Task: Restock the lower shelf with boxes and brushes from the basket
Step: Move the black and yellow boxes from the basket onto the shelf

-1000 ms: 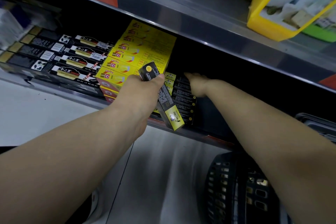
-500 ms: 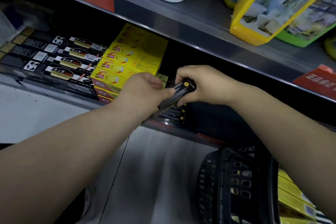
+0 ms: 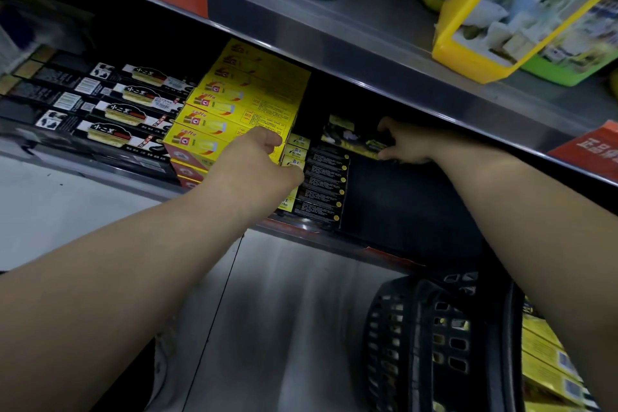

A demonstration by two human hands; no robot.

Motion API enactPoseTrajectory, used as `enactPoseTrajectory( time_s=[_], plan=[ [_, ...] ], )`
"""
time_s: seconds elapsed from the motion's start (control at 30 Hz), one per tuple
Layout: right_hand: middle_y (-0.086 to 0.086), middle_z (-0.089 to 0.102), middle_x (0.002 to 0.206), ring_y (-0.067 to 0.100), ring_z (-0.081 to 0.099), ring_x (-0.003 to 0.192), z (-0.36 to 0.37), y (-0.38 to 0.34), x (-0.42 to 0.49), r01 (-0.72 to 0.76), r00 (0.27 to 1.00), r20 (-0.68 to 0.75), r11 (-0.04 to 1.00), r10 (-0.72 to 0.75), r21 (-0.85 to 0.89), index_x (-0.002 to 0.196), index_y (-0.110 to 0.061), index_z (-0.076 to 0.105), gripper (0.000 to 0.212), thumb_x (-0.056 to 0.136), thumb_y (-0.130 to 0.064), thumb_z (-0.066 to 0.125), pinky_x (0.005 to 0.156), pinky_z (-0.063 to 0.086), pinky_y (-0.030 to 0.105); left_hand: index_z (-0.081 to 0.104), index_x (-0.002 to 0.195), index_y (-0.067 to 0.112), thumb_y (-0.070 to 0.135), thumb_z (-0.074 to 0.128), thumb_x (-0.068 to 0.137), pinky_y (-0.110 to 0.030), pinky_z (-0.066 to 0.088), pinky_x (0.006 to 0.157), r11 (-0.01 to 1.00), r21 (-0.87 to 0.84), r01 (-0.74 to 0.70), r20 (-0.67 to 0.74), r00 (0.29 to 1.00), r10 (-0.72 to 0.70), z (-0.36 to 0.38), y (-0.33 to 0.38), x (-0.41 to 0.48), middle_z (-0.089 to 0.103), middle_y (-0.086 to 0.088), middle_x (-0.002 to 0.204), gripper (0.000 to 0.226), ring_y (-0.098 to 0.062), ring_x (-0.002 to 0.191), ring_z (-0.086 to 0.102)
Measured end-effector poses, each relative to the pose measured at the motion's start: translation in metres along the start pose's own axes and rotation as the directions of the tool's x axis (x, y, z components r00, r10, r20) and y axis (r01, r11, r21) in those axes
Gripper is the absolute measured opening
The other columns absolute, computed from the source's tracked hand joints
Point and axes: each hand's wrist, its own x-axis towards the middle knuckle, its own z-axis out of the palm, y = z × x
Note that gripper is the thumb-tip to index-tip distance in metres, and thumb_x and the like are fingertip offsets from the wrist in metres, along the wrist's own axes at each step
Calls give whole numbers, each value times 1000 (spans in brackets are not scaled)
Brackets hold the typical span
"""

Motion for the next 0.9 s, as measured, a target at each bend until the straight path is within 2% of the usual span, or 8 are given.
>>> enactPoseTrajectory(
  time_s=[0.13,0.23,0.3,0.4,0.5,0.6,0.73,0.9],
  plan=[
    [21,45,134,33,49,112,21,-14,40,-100,993,-68,994,97,-45,139,-7,31,50,92,-2,47,80,39,31,42,136,19,19,63,83,-18,37,56,999,27,35,38,999,-36,5,-1,0,55,1,114,57,1,65,41],
    [18,43,136,21,42,104,43,-28,64,-118,993,-8,984,120,133,141,-16,32,51,94,1,37,79,32,27,43,136,20,18,62,84,-9,38,51,999,29,20,66,998,-22,6,-1,0,52,2,131,56,-3,71,47],
    [9,54,108,20,41,94,57,-38,77,-39,997,-70,997,44,72,110,-21,53,23,98,-18,34,76,36,27,46,133,18,19,63,83,-14,39,67,1000,28,8,84,996,-10,7,-1,-1,51,2,136,53,-7,94,49],
    [6,56,103,19,51,85,69,-41,82,46,992,-114,993,-58,-105,97,-21,57,29,97,-37,32,78,41,29,51,128,18,20,64,82,-19,37,77,1000,27,16,86,996,-18,7,-1,-2,57,2,128,48,-10,104,52],
    [10,56,120,23,54,99,69,-42,80,59,997,-48,991,-65,-118,119,-19,55,38,98,-39,30,88,43,32,54,124,19,18,63,83,-17,44,70,1000,19,6,79,997,-7,8,1,-4,58,4,124,43,-11,105,56],
    [12,42,140,30,46,121,57,-54,64,26,995,94,998,-21,-49,141,-18,36,42,99,-25,36,99,38,32,56,122,18,17,63,83,-7,40,63,1000,0,-10,92,996,10,12,5,-6,60,5,117,40,-7,98,56],
    [11,49,131,25,51,110,17,-74,13,87,990,115,995,-82,-39,136,-11,42,46,92,-15,55,81,40,26,60,113,15,11,61,83,-6,43,62,997,-37,-70,160,984,75,27,19,-16,65,2,107,31,-7,88,59],
    [2,57,116,12,56,100,-34,-63,-95,165,986,-34,962,-162,218,124,-12,55,39,87,-19,64,86,43,20,63,104,16,11,61,81,-31,50,90,962,17,-274,291,921,257,61,44,-50,68,2,97,23,-14,91,64]
  ],
)
